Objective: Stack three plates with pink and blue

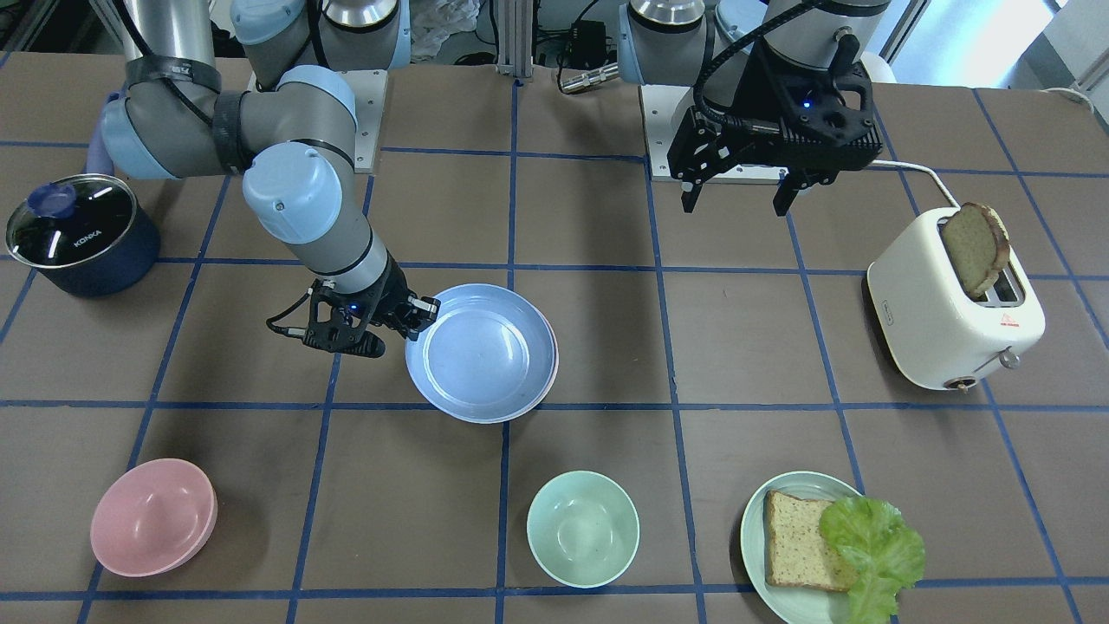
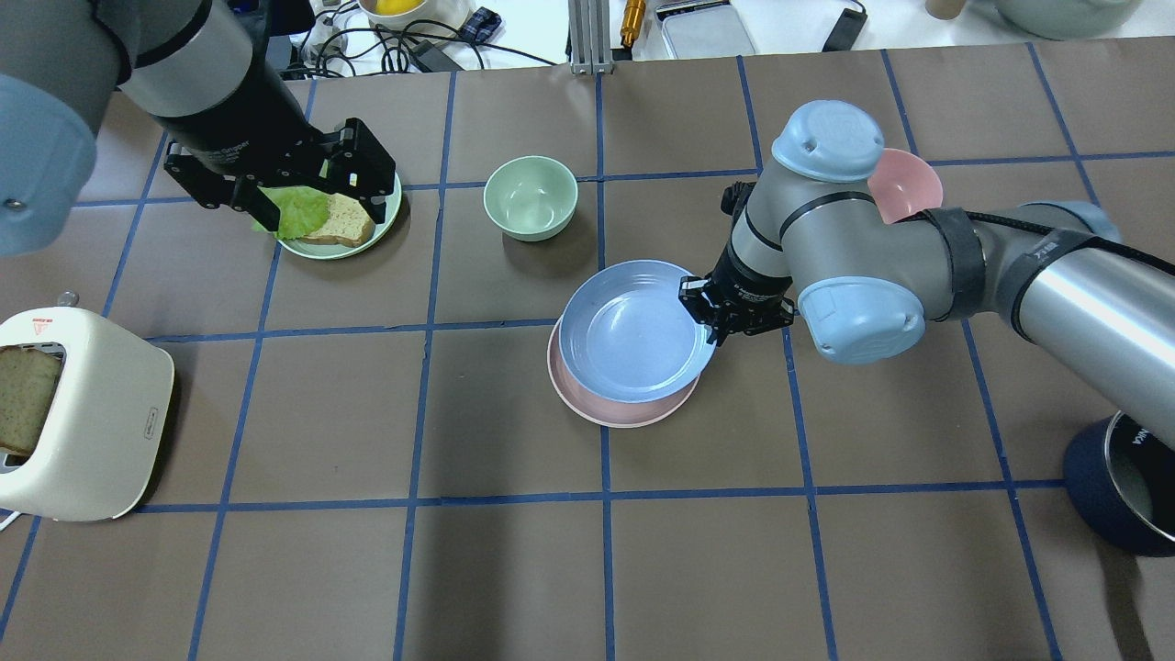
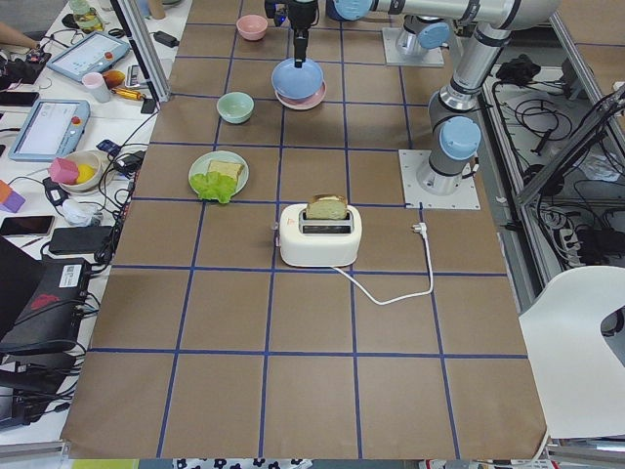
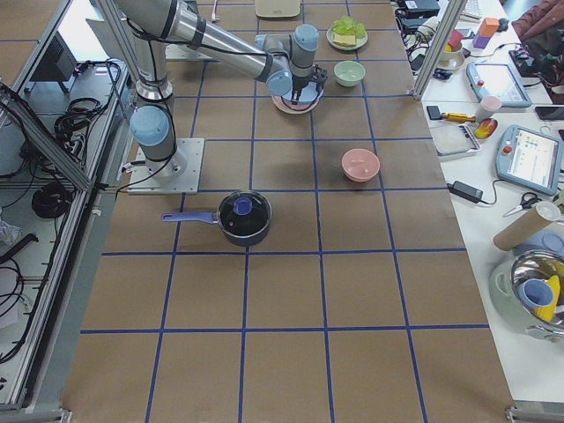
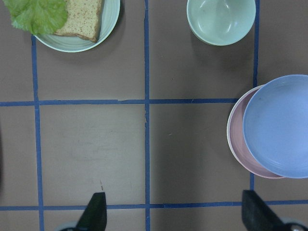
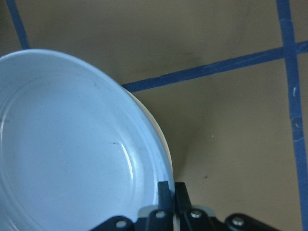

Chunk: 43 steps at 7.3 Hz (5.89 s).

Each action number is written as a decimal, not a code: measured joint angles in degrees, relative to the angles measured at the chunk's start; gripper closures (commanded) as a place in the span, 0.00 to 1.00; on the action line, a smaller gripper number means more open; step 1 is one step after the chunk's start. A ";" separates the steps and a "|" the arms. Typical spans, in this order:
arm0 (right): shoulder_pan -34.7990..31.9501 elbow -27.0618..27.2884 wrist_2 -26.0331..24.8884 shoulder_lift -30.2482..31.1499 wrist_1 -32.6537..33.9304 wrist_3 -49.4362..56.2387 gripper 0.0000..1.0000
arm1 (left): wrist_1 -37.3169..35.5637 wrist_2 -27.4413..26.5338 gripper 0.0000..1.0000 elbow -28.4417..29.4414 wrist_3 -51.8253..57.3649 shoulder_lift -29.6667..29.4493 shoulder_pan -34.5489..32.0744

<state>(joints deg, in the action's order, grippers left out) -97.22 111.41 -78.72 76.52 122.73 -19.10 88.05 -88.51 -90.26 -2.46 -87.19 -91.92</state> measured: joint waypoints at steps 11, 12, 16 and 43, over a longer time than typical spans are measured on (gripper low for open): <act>-0.73 1.51 -0.09 -0.24 1.27 1.19 1.00 | 0.43 -0.08 0.00 -0.06 -0.09 0.37 0.04; -0.50 1.57 -0.11 -0.24 1.27 1.21 1.00 | 0.50 -0.08 0.00 -0.07 -0.09 0.47 0.07; -0.34 1.49 -0.20 -0.27 0.99 0.77 0.65 | 0.55 -0.09 0.00 -0.09 -0.09 0.52 0.08; 6.48 -22.29 -7.57 15.78 -36.76 18.98 0.00 | 2.50 -0.01 0.00 0.17 0.19 1.23 0.33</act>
<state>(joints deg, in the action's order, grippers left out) -90.75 89.11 -86.29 92.30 85.96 -0.12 90.55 -88.52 -90.09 -2.28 -85.96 -91.59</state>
